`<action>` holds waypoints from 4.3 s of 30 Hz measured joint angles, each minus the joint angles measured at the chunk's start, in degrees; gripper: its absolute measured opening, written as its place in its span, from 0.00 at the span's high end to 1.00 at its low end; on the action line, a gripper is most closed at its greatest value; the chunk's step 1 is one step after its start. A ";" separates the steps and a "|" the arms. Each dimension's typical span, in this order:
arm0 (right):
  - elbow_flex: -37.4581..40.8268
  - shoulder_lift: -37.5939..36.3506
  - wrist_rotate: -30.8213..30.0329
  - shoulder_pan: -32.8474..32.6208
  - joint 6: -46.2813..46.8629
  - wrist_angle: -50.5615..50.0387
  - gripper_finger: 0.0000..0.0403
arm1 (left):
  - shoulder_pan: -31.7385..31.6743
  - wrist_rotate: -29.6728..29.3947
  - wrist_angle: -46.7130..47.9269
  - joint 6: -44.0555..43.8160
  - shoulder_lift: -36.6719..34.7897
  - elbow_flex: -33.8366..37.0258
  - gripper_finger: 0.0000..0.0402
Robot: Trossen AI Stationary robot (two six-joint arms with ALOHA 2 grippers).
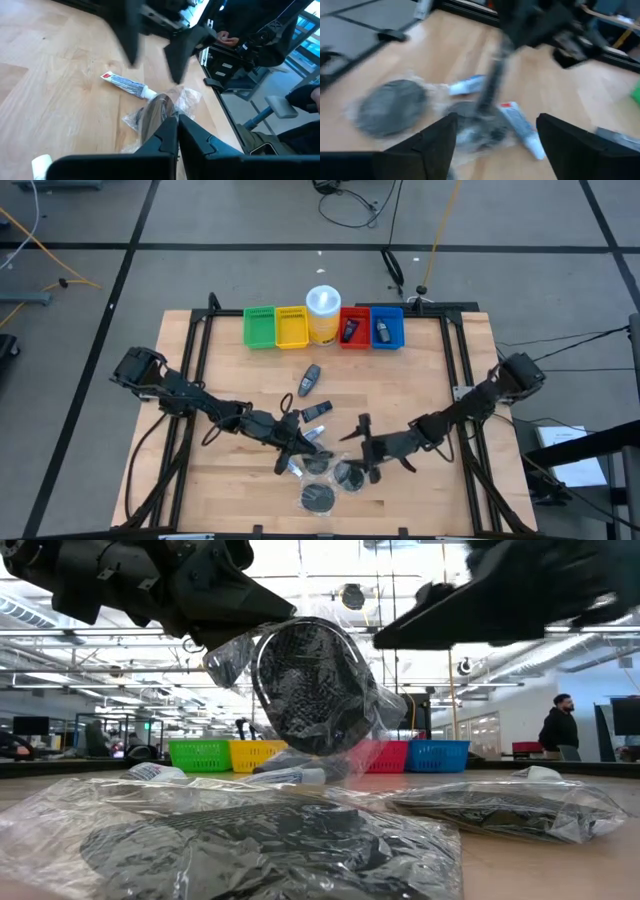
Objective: Pick & Place Travel size toiletries
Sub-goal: Put the black hairbrush into the yellow basket
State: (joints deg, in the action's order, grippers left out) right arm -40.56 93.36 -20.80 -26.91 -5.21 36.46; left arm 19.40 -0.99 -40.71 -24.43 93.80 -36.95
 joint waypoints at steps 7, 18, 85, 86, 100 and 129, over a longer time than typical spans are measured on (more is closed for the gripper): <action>0.06 5.03 6.74 4.93 -1.88 6.58 0.31 | -0.09 -0.02 -0.22 0.75 -0.02 0.00 1.00; 0.02 8.20 10.27 5.04 1.43 9.93 0.43 | -0.15 -4.98 -0.36 0.83 -0.02 0.00 0.98; 19.80 3.52 2.80 5.11 8.83 53.04 0.94 | 11.42 -42.20 4.10 20.79 -4.50 0.42 0.59; 19.80 3.49 2.82 5.11 8.82 53.08 0.94 | 10.74 -40.06 0.63 22.30 -2.74 0.47 0.58; 19.78 3.48 2.99 5.08 8.94 51.55 0.94 | 0.71 -14.05 -10.14 30.17 4.33 -4.03 0.28; 19.71 3.50 2.86 5.11 8.59 50.92 0.89 | -1.38 -22.99 -8.87 22.85 12.61 -15.06 0.71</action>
State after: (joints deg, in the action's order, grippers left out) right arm -20.84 96.86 -17.93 -21.80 3.38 87.37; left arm 18.02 -23.98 -49.58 -1.58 106.41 -52.01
